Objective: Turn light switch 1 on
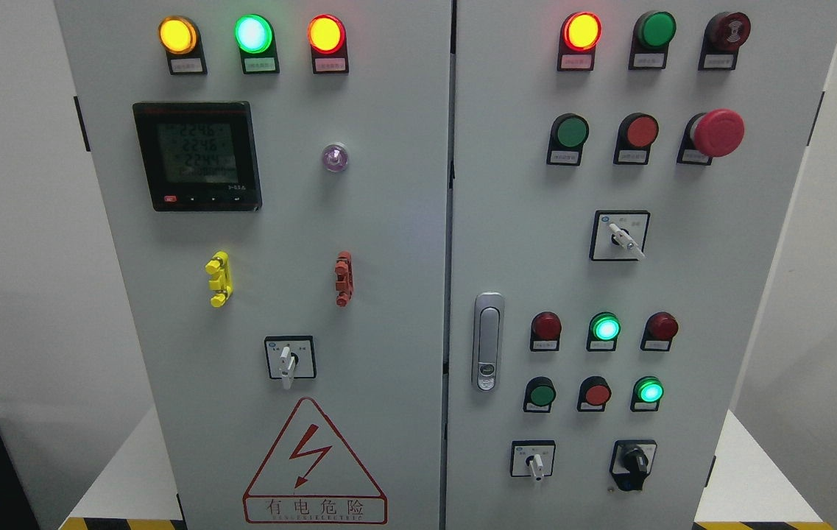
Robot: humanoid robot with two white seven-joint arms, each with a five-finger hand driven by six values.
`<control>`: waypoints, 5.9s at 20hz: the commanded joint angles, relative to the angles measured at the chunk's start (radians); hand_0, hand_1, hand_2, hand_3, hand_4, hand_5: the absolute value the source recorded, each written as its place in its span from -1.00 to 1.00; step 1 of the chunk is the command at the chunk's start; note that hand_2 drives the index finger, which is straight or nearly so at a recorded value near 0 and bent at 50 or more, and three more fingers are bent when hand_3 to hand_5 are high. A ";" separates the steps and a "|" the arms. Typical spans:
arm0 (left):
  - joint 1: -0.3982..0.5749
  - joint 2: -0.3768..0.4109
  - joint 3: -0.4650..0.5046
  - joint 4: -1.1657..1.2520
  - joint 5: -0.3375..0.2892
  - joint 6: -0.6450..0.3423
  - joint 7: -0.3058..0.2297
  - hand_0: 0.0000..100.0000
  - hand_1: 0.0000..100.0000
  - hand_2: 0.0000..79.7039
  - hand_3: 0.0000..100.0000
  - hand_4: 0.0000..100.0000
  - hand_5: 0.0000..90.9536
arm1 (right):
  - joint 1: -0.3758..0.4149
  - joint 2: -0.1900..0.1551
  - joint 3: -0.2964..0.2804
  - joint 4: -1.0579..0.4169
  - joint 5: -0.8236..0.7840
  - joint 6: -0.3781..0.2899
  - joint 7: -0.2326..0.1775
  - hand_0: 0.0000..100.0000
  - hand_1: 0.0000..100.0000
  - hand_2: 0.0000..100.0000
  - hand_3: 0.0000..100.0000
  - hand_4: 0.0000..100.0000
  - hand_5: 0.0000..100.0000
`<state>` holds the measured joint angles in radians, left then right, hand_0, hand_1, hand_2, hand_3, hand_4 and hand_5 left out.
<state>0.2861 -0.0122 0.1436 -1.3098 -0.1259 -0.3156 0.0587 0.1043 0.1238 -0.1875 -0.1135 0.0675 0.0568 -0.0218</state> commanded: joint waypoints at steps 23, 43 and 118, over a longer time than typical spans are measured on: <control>-0.131 -0.061 -0.166 -0.695 -0.037 0.242 0.113 -0.57 -0.24 0.17 0.43 0.60 0.50 | 0.000 0.000 0.000 0.000 0.000 0.000 0.000 -1.00 -1.00 -1.00 -1.00 -1.00 -1.00; -0.220 -0.080 -0.251 -0.690 -0.070 0.443 0.305 -0.83 0.01 0.30 0.52 0.64 0.57 | 0.000 0.000 0.000 0.000 0.000 0.000 0.000 -1.00 -1.00 -1.00 -1.00 -1.00 -1.00; -0.579 -0.127 -0.292 -0.675 -0.055 0.802 0.405 -0.77 0.33 0.38 1.00 0.88 0.93 | 0.000 0.000 0.000 0.000 0.000 0.000 0.000 -1.00 -1.00 -1.00 -1.00 -1.00 -1.00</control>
<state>-0.2799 -0.1358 -0.1496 -1.9867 -0.1804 0.4791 0.4629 0.1043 0.1240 -0.1876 -0.1135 0.0675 0.0567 -0.0218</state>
